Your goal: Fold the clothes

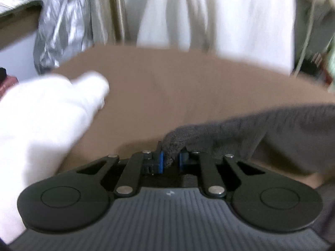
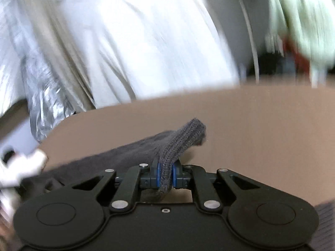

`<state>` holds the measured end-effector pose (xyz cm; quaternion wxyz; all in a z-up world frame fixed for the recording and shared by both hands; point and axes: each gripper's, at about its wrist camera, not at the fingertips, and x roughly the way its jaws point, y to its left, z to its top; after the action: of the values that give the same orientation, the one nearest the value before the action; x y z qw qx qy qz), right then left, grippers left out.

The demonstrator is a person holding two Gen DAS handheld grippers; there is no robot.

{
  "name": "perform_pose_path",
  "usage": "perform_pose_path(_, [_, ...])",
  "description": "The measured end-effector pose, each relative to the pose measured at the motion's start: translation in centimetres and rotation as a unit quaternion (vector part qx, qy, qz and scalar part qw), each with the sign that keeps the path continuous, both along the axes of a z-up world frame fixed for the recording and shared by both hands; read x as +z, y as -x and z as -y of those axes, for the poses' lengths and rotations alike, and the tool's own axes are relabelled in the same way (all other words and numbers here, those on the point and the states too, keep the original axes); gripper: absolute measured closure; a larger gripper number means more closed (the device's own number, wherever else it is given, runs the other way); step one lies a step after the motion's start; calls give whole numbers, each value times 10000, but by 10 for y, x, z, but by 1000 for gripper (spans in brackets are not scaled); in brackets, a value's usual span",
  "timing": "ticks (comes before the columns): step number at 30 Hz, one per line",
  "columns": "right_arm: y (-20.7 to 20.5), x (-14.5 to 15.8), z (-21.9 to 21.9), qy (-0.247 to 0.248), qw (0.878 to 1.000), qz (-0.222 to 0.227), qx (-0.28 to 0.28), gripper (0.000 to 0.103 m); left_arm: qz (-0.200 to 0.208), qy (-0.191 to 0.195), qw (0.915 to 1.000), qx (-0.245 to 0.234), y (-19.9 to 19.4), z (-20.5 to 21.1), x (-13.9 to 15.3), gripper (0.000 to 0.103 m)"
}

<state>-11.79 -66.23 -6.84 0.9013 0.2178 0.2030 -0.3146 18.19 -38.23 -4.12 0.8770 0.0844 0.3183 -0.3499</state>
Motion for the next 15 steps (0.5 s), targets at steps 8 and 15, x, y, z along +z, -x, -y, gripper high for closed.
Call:
perform_pose_path(8, [124, -11, -131, 850, 9959, -283, 86, 67, -792, -285, 9962, 220, 83, -122, -24, 80])
perform_pose_path(15, [166, -47, -163, -754, 9949, -349, -574, 64, -1440, -486, 9874, 443, 105, -137, -47, 69])
